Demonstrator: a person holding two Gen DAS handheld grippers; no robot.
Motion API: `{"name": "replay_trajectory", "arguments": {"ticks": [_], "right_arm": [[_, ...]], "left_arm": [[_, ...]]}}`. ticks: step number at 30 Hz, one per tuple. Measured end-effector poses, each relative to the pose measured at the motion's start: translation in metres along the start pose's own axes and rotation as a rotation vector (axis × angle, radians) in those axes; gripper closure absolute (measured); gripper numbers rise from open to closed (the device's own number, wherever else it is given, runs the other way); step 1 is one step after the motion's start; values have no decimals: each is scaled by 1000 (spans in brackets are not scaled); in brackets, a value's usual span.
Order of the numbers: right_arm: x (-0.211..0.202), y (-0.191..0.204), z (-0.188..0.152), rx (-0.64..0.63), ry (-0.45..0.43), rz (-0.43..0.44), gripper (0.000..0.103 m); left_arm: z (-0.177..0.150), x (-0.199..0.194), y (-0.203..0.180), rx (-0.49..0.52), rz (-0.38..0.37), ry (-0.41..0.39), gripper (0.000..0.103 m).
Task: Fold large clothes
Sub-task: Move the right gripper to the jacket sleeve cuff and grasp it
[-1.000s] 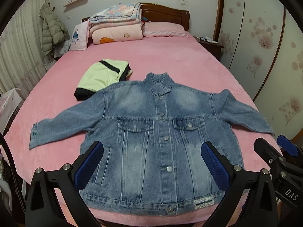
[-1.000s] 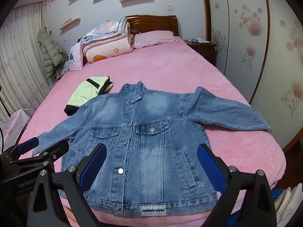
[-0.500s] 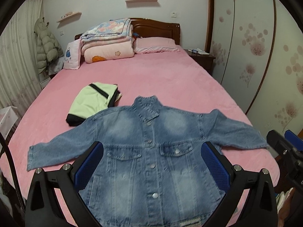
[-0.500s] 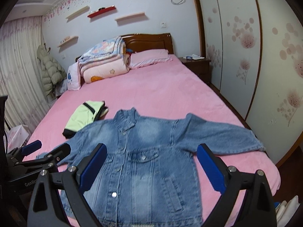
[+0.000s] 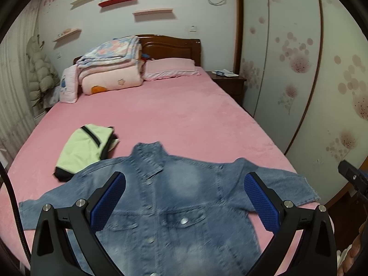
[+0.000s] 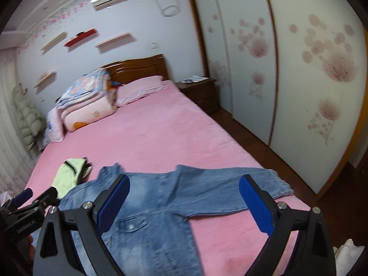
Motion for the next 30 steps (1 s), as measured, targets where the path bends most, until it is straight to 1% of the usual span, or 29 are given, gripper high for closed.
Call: {"name": "replay_trajectory", "arguments": {"ticks": [2, 5, 6, 7, 8, 10, 13, 14, 17, 20, 23, 24, 27, 30], "right_arm": [[19, -20, -2, 31, 31, -29, 7], [55, -58, -10, 86, 92, -87, 7], [65, -70, -15, 104, 113, -108, 7], [75, -81, -20, 125, 134, -124, 11], [86, -94, -27, 149, 158, -142, 13], [106, -116, -43, 195, 207, -174, 13], [137, -148, -72, 283, 285, -182, 14], [148, -160, -83, 317, 314, -192, 16], [176, -184, -107, 378, 363, -211, 18], [199, -199, -123, 446, 395, -206, 18], [222, -215, -138, 549, 428, -159, 18], [229, -218, -143, 575, 443, -156, 18], [250, -227, -149, 614, 472, -160, 20], [264, -232, -147, 606, 461, -180, 21]], "left_arm": [[0, 26, -16, 9, -16, 15, 1], [-9, 66, -41, 26, -39, 46, 1], [-14, 79, -48, 29, -44, 55, 1], [-20, 93, -56, 30, -49, 66, 1], [-26, 107, -64, 29, -59, 75, 1], [-39, 129, -77, 27, -79, 94, 1], [-58, 161, -97, 29, -99, 117, 1], [-64, 172, -103, 34, -102, 125, 1], [-81, 199, -119, 42, -111, 155, 1], [-92, 222, -132, 36, -118, 187, 1], [-97, 238, -142, 38, -118, 201, 1], [-98, 242, -145, 41, -116, 202, 1], [-98, 250, -154, 46, -115, 202, 1], [-98, 258, -158, 43, -119, 213, 1]]}}
Point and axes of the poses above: each gripper's, at about its wrist camera, not at the fingertips, and x roughly the way its jaws point, y to its left, z to its top, the point moved 7 cm from there along x, roughly the way its jaws point, and after that the axes turned 8 degrees about -z, right-handed, at the moved point
